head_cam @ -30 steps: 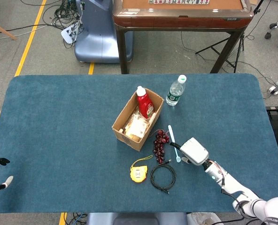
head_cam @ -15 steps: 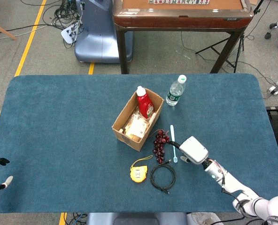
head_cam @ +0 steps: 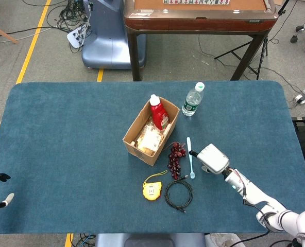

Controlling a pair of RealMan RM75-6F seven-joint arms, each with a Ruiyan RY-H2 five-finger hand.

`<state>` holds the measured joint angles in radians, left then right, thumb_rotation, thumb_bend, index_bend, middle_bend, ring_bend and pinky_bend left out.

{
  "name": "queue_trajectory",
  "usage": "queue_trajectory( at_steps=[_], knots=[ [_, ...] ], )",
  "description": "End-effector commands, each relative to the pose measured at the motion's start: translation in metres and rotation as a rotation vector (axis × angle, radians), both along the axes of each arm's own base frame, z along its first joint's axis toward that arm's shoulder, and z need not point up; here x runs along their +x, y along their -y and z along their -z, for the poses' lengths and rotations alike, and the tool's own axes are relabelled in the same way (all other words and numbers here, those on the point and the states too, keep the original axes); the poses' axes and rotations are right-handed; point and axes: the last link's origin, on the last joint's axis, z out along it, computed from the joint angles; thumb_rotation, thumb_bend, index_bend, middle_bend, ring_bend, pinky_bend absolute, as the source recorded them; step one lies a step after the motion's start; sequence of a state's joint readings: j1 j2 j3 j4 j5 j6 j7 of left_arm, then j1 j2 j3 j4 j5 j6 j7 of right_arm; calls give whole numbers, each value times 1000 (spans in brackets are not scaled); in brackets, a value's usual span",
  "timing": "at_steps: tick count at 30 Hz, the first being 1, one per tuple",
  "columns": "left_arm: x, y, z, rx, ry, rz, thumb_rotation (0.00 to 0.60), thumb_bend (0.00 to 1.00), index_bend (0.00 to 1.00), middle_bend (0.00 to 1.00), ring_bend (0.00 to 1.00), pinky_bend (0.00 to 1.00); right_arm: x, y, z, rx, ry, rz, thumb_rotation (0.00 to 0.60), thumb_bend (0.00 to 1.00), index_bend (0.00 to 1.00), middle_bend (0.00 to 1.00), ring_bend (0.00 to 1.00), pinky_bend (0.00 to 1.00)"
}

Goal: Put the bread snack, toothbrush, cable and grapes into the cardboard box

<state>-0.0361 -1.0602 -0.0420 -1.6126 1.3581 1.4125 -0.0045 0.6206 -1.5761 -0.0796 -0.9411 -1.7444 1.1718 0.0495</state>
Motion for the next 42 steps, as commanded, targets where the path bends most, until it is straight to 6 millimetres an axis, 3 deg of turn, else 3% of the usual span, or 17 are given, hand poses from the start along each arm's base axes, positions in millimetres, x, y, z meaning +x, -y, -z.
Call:
queue_trajectory(
  at_steps=[1, 8, 19, 42],
  knots=[
    [0, 0, 0, 0, 0, -2, 600, 212, 376, 405, 312, 486, 6, 7, -3, 24, -60, -5, 600, 116, 372, 1000, 942, 934],
    [0, 1, -1, 4, 3, -2, 600, 212, 376, 405, 312, 487, 14, 8, -3, 45, -125, 32, 600, 510, 372, 1000, 974, 960],
    [-1, 0, -1, 3, 4, -4, 600, 212, 376, 405, 312, 487, 17, 13, 5, 61, -151, 83, 600, 980, 370, 1000, 1000, 980],
    [0, 2, -2, 5, 4, 0, 600, 212, 376, 405, 312, 487, 23, 23, 23, 57, -127, 95, 600, 1000, 348, 1000, 1000, 982]
  ],
)
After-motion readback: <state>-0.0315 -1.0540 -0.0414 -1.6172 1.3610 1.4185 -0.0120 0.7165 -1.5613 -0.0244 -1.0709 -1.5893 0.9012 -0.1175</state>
